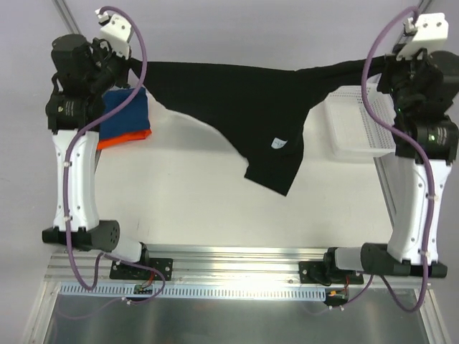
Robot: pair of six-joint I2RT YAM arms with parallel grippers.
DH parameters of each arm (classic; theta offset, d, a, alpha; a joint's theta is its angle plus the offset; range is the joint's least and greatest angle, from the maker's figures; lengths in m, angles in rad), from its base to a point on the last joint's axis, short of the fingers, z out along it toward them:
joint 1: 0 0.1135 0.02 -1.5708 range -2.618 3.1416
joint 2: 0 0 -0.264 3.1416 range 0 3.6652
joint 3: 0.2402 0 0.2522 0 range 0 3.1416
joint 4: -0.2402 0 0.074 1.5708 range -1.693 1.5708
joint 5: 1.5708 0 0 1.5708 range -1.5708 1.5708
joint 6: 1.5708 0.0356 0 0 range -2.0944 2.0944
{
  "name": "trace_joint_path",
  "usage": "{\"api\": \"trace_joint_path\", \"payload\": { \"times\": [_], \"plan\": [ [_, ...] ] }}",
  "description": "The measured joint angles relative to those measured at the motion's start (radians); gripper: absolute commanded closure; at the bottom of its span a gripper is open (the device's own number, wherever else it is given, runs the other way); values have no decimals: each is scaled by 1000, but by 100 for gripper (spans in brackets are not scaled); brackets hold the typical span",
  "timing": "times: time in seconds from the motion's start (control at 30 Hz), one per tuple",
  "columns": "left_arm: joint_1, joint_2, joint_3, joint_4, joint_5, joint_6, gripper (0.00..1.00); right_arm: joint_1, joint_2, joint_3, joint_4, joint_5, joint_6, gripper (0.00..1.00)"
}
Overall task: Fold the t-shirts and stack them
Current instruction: Flatten the tshirt out
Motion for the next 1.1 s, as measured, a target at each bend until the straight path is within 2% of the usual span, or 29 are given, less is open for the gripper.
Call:
{"api": "trace_joint_path", "payload": {
  "times": [0.27, 0.4, 0.57, 0.83, 1.0, 1.1],
  "plan": [
    [0, -311, -191, -4, -3, -3, 100, 0, -282, -72, -31, -1, 0, 100],
    [0, -419, -211, -4, -5, 3, 100, 0, -379, -62, -59, 1, -20, 100],
    [0, -477, -209, -4, -5, 16, 100, -1, -411, -25, -59, 4, -82, 100],
    [1, -357, -185, 3, 2, 57, 100, -1, -299, 25, 4, 6, -182, 100],
    [37, -162, -166, 40, 55, 82, 100, 0, -144, -5, 102, 5, -211, 99],
    [56, 2, -142, 70, 85, 92, 100, 0, 7, -9, 139, -5, -211, 100]
  ]
}}
